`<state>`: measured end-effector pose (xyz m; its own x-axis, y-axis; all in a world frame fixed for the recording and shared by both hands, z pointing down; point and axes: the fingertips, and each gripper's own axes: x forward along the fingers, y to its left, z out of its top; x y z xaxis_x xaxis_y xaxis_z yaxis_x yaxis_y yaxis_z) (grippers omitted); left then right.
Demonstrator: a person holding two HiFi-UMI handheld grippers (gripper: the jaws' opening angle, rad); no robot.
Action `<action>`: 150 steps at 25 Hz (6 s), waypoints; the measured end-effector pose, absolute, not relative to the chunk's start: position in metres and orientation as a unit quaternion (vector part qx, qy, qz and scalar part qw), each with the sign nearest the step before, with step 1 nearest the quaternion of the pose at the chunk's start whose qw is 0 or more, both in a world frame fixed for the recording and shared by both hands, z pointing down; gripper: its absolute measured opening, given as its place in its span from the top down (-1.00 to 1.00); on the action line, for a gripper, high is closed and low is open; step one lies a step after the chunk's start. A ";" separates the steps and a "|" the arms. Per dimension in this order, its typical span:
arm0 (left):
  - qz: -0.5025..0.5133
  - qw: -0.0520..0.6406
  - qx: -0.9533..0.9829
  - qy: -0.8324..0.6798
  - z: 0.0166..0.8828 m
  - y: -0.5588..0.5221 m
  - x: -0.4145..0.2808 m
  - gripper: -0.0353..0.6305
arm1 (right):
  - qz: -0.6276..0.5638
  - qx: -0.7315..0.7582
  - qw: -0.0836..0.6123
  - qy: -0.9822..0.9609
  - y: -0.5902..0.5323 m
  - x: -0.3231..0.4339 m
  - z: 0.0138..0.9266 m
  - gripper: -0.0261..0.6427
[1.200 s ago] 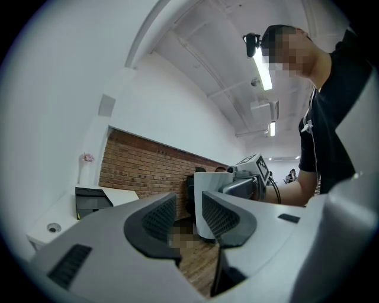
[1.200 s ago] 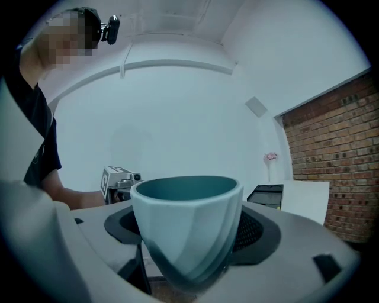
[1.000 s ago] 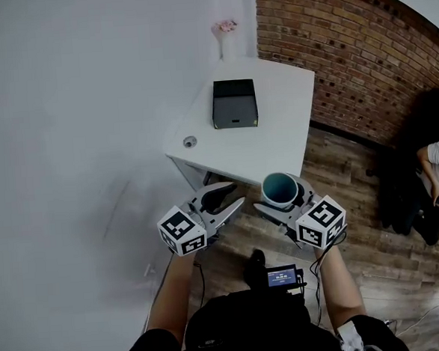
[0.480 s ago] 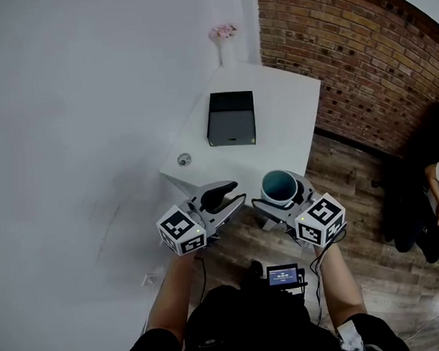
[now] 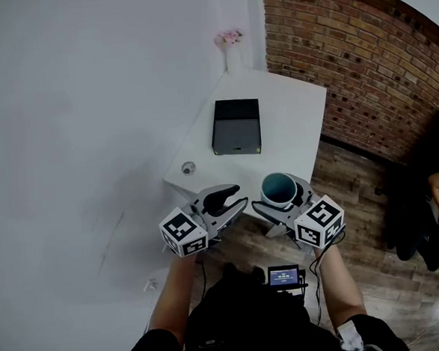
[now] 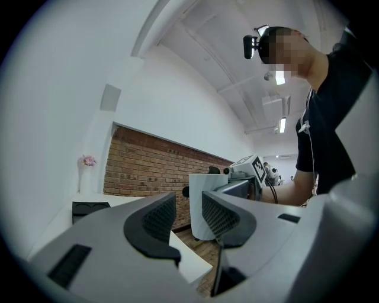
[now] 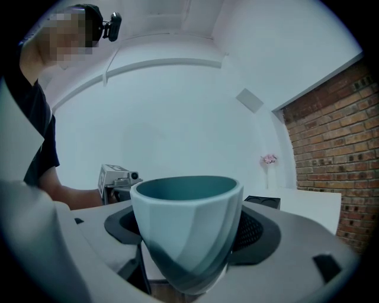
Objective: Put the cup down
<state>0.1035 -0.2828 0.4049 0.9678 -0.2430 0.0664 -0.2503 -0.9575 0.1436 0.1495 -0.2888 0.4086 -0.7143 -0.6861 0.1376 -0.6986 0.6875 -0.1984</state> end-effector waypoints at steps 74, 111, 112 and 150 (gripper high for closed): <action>-0.005 0.087 0.974 -0.210 0.480 -0.510 0.040 0.47 | 0.108 0.505 -0.009 -0.856 -0.687 0.138 0.495 -0.28; -0.002 0.105 0.968 -0.229 0.510 -0.527 0.014 0.47 | 0.082 0.548 0.038 -0.832 -0.771 0.128 0.556 -0.28; -0.002 0.106 0.968 -0.229 0.508 -0.527 0.014 0.47 | 0.082 0.549 0.039 -0.831 -0.772 0.129 0.556 -0.28; -0.014 0.089 0.972 -0.218 0.464 -0.501 0.032 0.47 | 0.117 0.514 0.054 -0.848 -0.624 0.146 0.514 -0.24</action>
<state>0.0321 -0.5010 0.4639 0.9044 -0.4266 0.0122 -0.4218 -0.8891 0.1779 0.1461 -0.6244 0.5139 -0.4661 -0.8590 0.2118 -0.8843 0.4448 -0.1421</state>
